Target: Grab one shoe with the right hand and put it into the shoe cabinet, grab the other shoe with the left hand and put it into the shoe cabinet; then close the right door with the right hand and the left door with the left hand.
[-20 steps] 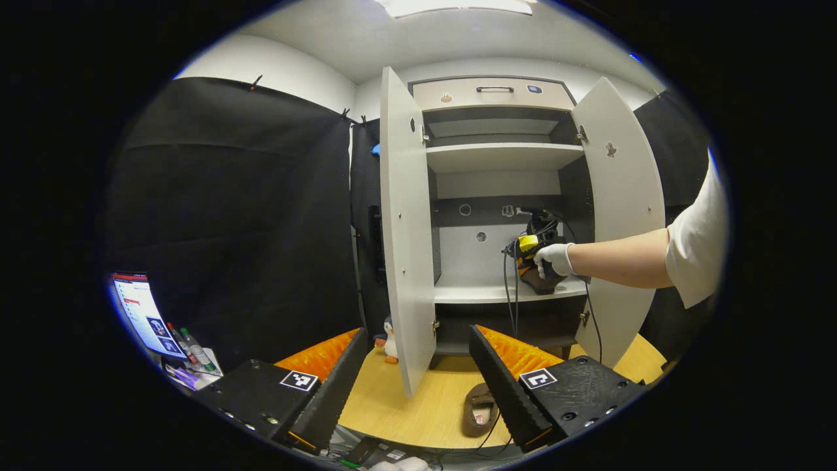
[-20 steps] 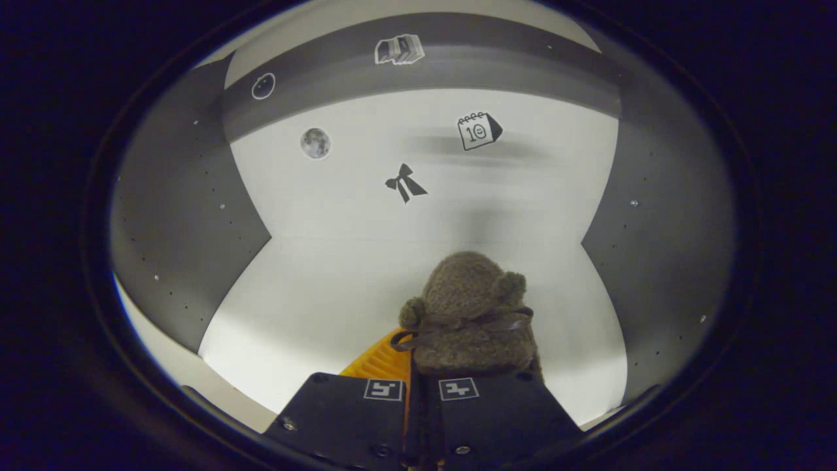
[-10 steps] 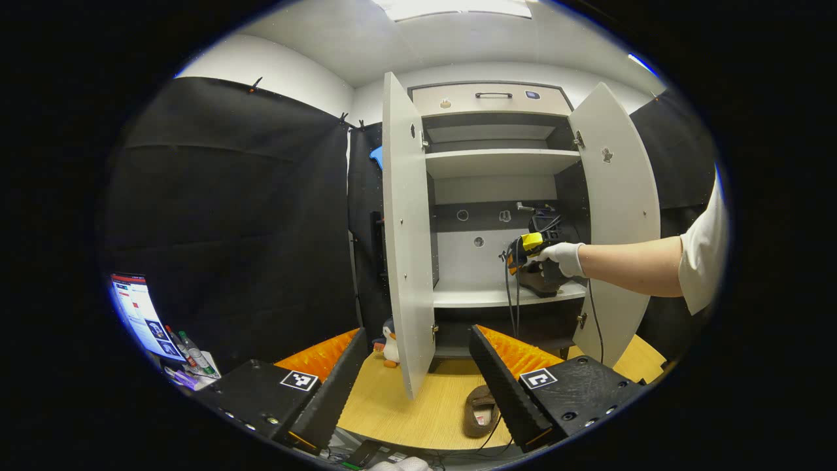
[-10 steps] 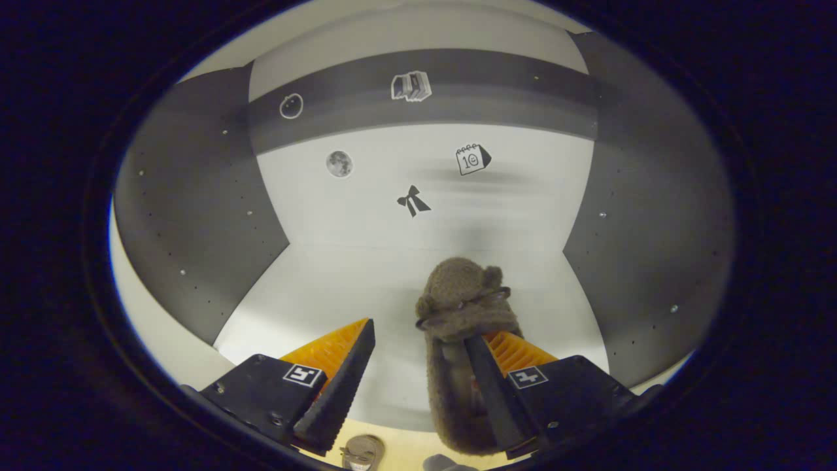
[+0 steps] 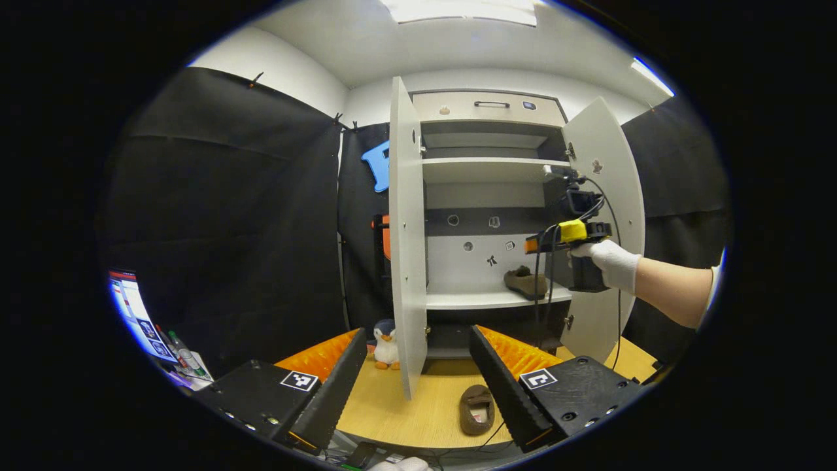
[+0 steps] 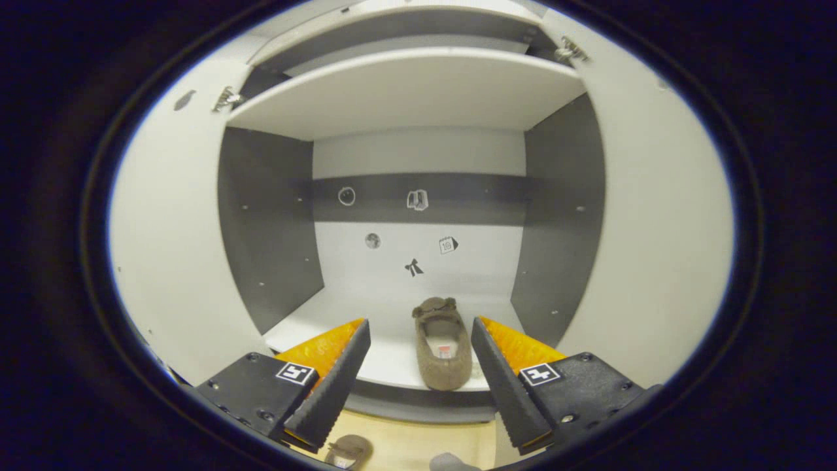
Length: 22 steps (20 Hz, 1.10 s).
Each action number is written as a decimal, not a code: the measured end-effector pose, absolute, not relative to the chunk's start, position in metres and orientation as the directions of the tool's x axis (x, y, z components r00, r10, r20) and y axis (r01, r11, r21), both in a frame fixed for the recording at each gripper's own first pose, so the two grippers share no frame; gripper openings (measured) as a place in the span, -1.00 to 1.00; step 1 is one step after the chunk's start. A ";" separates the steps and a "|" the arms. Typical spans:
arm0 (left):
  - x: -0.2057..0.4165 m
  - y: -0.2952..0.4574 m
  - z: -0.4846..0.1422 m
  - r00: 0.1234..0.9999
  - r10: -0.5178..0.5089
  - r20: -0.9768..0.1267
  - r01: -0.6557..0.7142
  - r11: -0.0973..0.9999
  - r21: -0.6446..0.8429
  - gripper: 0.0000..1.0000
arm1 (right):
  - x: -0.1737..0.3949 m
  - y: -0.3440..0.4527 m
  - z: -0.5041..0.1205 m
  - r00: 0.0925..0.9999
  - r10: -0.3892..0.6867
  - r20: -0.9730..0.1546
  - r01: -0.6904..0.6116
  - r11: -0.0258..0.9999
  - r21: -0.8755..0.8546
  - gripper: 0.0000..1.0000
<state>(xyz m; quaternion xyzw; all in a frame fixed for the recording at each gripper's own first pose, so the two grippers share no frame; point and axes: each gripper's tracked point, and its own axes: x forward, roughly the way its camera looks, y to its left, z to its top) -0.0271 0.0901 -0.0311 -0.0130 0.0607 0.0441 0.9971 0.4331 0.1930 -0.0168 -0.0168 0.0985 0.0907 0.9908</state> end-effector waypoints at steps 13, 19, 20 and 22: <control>-0.022 0.082 -0.034 0.992 -0.063 -0.110 0.063 0.998 -0.003 0.92 | 0.173 0.129 -0.097 0.988 0.083 -0.129 -0.076 0.995 0.059 0.98; -0.016 0.068 -0.045 0.987 -0.106 -0.121 0.109 0.994 0.020 0.92 | 0.116 0.099 -0.135 0.986 0.023 -0.164 -0.018 0.999 0.028 0.96; -0.012 0.061 -0.049 0.985 -0.117 -0.130 0.120 0.993 0.018 0.92 | 0.114 0.096 -0.134 0.985 0.021 -0.169 -0.017 1.000 0.026 0.96; -0.004 0.048 -0.068 0.976 -0.133 -0.173 0.136 0.991 0.010 0.92 | 0.114 0.086 -0.131 0.984 0.011 -0.177 -0.006 1.000 0.029 0.96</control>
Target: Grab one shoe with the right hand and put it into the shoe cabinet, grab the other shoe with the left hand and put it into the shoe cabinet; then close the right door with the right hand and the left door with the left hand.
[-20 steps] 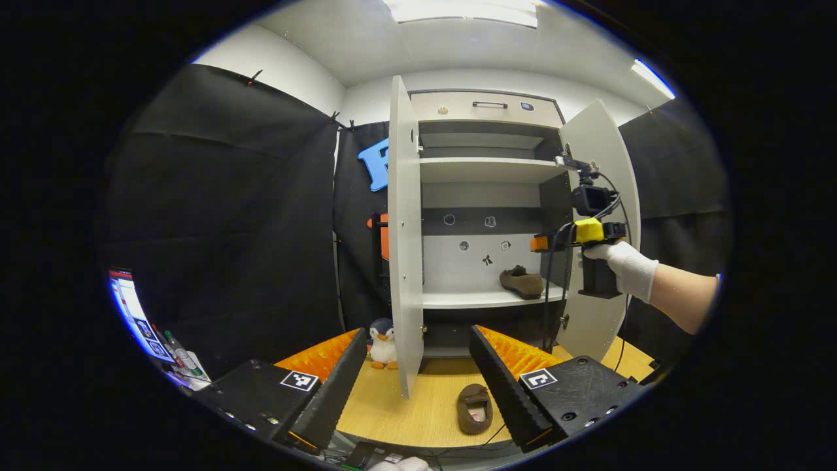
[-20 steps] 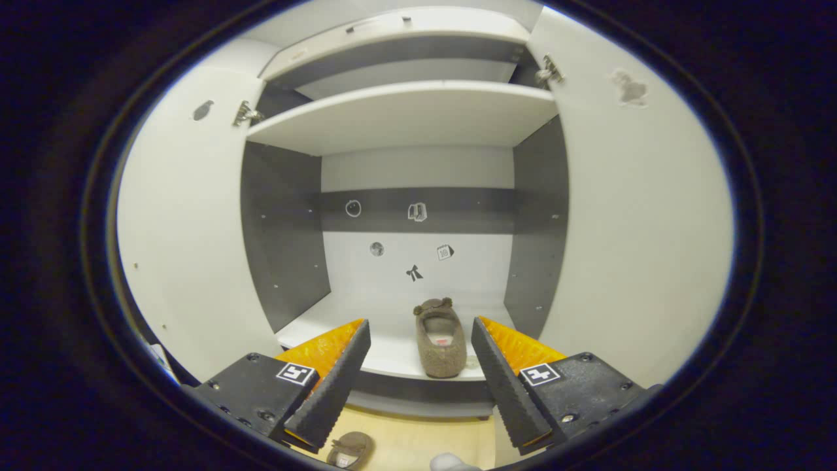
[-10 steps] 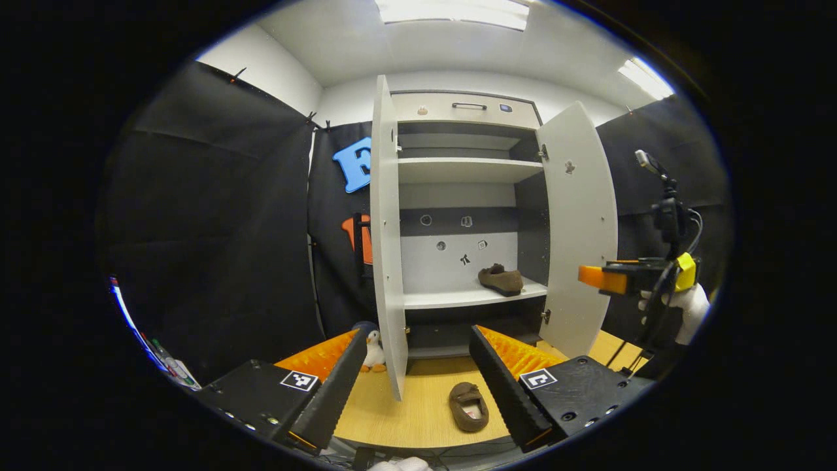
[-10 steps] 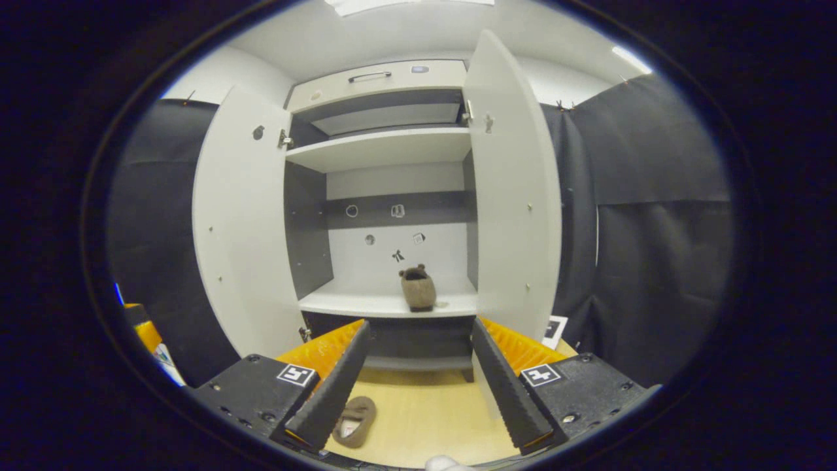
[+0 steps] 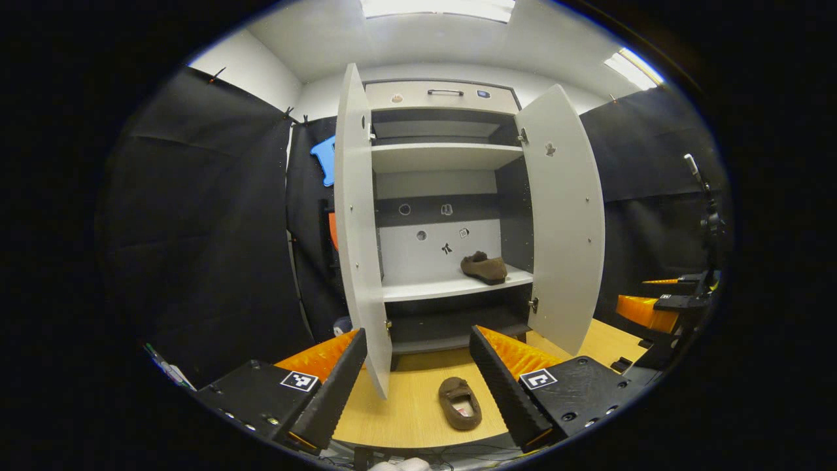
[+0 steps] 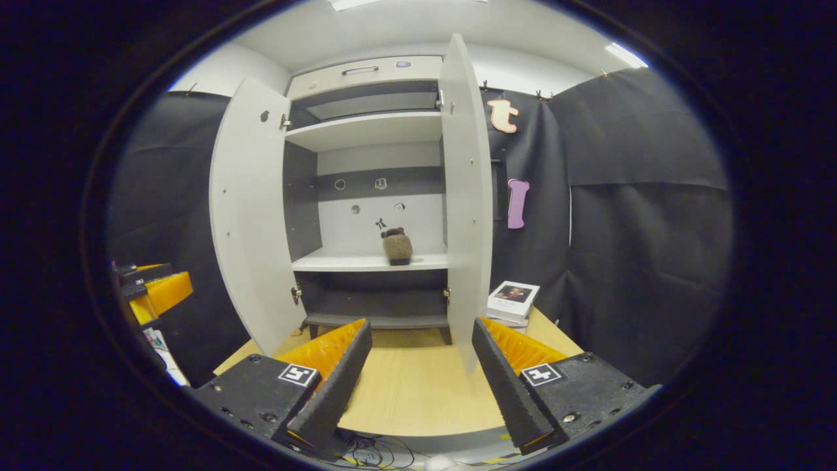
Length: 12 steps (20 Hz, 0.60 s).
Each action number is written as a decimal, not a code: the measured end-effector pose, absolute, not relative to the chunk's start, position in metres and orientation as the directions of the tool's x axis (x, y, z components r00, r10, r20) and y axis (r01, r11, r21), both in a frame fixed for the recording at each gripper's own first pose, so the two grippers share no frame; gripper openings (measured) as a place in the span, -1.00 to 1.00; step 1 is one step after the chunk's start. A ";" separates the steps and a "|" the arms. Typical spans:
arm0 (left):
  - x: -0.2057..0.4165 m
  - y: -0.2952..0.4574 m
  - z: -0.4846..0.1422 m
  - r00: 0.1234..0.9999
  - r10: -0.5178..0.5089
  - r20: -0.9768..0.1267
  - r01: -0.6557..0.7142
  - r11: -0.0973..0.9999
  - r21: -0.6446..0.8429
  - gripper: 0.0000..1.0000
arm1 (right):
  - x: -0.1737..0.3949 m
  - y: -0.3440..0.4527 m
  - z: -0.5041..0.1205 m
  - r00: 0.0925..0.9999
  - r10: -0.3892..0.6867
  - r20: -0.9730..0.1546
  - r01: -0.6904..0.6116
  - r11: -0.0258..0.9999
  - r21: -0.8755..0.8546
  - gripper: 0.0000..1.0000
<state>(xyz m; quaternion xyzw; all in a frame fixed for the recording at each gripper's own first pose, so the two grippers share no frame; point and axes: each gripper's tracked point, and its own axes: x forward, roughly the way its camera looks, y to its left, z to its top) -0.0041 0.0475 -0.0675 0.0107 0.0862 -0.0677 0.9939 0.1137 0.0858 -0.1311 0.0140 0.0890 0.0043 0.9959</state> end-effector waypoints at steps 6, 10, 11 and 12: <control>0.018 0.015 -0.174 0.915 -0.168 -0.366 0.162 0.986 -0.049 0.93 | 0.130 0.066 -0.130 0.975 0.011 -0.224 -0.013 1.000 -0.008 0.97; 0.036 0.005 -0.258 0.858 -0.150 -0.491 0.137 0.989 -0.064 0.93 | 0.138 0.055 -0.143 0.959 0.016 -0.281 -0.020 1.000 -0.011 0.97; 0.040 0.004 -0.279 0.842 -0.146 -0.520 0.133 0.989 -0.062 0.92 | 0.138 0.055 -0.148 0.953 0.023 -0.302 -0.027 1.000 -0.010 0.97; 0.044 0.002 -0.298 0.827 -0.144 -0.544 0.132 0.989 -0.062 0.93 | 0.140 0.053 -0.153 0.947 0.025 -0.319 -0.030 0.999 -0.013 0.97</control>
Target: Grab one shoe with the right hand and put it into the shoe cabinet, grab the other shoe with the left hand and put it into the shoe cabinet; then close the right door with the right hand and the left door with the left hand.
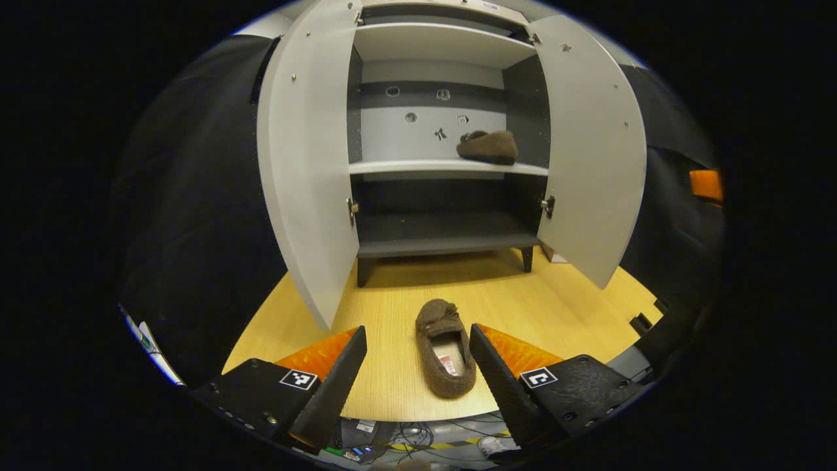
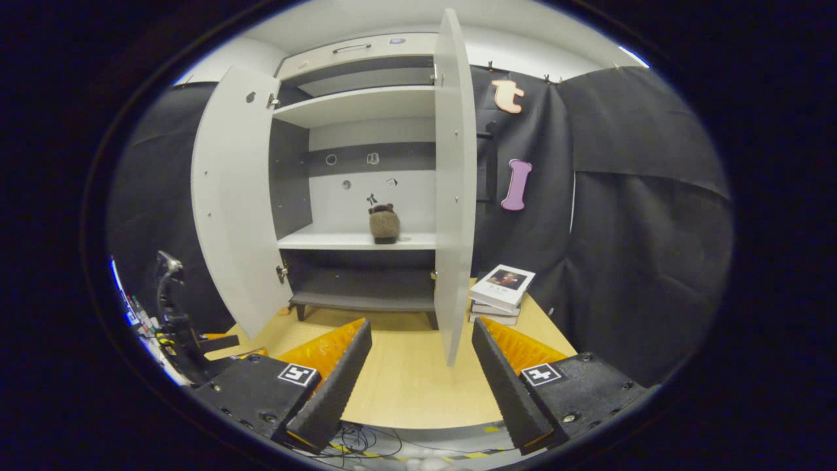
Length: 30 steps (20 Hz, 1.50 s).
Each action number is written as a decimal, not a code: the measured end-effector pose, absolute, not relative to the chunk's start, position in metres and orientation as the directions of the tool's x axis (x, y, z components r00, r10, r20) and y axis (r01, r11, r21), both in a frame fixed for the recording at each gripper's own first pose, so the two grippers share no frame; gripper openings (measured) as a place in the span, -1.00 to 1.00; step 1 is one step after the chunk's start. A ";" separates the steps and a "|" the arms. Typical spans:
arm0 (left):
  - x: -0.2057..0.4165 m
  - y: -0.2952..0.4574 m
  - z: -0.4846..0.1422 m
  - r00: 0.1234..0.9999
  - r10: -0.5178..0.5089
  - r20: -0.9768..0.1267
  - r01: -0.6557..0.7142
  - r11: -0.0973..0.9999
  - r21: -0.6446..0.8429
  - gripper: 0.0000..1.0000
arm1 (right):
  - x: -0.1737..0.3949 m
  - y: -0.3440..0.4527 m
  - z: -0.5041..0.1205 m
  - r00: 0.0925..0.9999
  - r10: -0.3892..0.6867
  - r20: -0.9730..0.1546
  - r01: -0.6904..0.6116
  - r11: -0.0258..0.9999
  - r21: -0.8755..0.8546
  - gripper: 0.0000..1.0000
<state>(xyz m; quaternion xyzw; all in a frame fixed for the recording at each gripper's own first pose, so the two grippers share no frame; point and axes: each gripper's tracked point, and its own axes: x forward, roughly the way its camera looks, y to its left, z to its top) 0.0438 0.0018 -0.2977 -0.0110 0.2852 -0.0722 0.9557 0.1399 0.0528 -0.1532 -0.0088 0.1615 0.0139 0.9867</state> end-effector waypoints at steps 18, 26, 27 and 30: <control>0.165 -0.015 -0.474 0.716 -0.147 -0.682 0.126 0.989 -0.080 0.87 | 0.150 0.019 -0.179 0.908 -0.089 -0.410 0.094 0.996 -0.009 0.97; 0.168 -0.022 -0.462 0.709 -0.134 -0.692 0.127 0.990 -0.061 -0.97 | 0.150 0.020 -0.177 0.912 -0.087 -0.402 0.097 0.995 0.004 0.97; 0.169 -0.020 -0.451 0.725 -0.129 -0.677 0.131 0.990 -0.048 -0.99 | 0.151 0.022 -0.176 0.915 -0.080 -0.395 0.090 0.996 0.005 0.97; 0.170 -0.017 -0.404 0.764 -0.120 -0.634 0.132 0.991 -0.029 -1.00 | 0.155 0.029 -0.168 0.927 -0.057 -0.372 0.068 0.997 0.019 0.97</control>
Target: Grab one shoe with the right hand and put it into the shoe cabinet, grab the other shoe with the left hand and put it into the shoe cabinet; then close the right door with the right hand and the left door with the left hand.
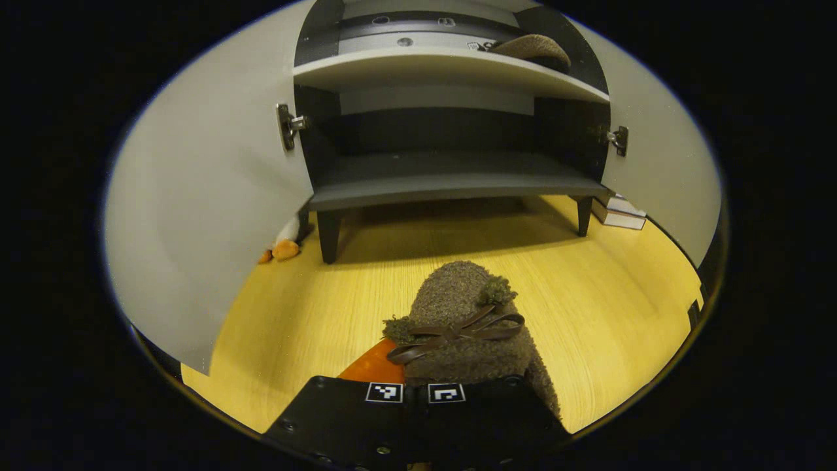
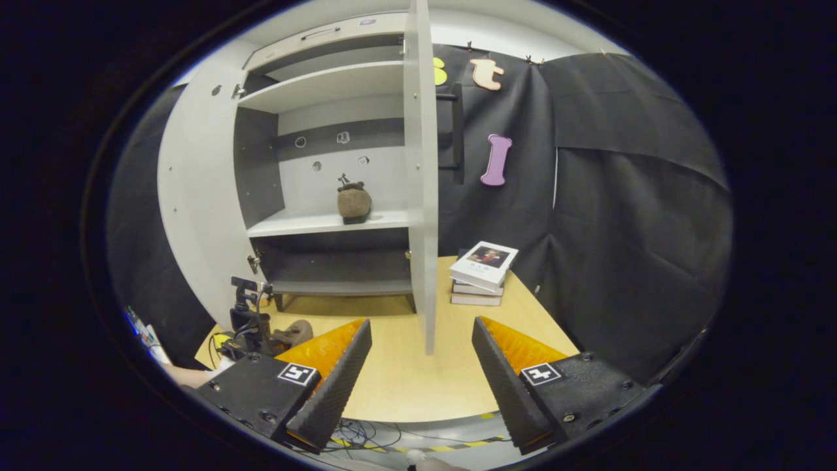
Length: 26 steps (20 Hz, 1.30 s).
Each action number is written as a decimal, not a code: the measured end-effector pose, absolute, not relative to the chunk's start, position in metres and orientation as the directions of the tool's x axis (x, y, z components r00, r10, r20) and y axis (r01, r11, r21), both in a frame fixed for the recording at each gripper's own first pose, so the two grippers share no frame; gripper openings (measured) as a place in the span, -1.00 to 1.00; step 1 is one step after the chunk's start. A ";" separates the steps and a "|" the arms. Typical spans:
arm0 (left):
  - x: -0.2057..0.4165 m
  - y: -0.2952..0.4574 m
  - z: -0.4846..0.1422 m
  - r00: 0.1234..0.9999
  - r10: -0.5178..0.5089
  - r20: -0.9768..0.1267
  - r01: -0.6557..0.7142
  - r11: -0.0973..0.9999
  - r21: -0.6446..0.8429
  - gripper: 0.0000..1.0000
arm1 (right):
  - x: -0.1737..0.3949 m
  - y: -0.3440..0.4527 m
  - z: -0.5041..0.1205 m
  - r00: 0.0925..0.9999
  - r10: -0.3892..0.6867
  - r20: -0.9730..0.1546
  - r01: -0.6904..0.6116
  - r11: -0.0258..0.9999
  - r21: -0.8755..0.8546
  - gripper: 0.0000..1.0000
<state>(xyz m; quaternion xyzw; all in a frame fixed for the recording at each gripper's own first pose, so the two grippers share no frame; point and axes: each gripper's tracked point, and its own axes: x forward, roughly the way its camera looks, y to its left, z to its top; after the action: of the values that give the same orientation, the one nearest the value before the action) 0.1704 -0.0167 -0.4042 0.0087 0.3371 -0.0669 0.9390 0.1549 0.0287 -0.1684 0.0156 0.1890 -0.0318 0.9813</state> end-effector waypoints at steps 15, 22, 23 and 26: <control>0.383 0.011 -0.163 0.935 -0.042 -0.352 0.039 0.999 -0.017 -1.00 | 0.186 0.027 -0.137 0.956 0.045 -0.289 -0.016 0.995 0.101 0.97; 0.556 0.012 -0.134 0.952 0.039 -0.305 -0.017 0.997 0.074 -1.00 | 0.197 0.001 -0.137 0.957 0.031 -0.287 0.003 0.993 0.117 0.96; 0.557 0.019 -0.140 0.948 0.051 -0.314 -0.028 0.996 0.080 -1.00 | 0.199 -0.002 -0.137 0.958 0.023 -0.287 0.011 0.993 0.114 0.96; 0.616 0.017 -0.151 0.927 0.056 -0.371 -0.030 0.997 0.075 -1.00 | 0.200 -0.015 -0.137 0.956 0.001 -0.292 0.034 0.993 0.113 0.97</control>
<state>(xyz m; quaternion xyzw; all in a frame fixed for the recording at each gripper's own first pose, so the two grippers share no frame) 0.6161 0.0173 -0.1508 0.0338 0.1901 0.0218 0.9809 0.1998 -0.0150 -0.1372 0.0586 0.1473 -0.0082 0.9873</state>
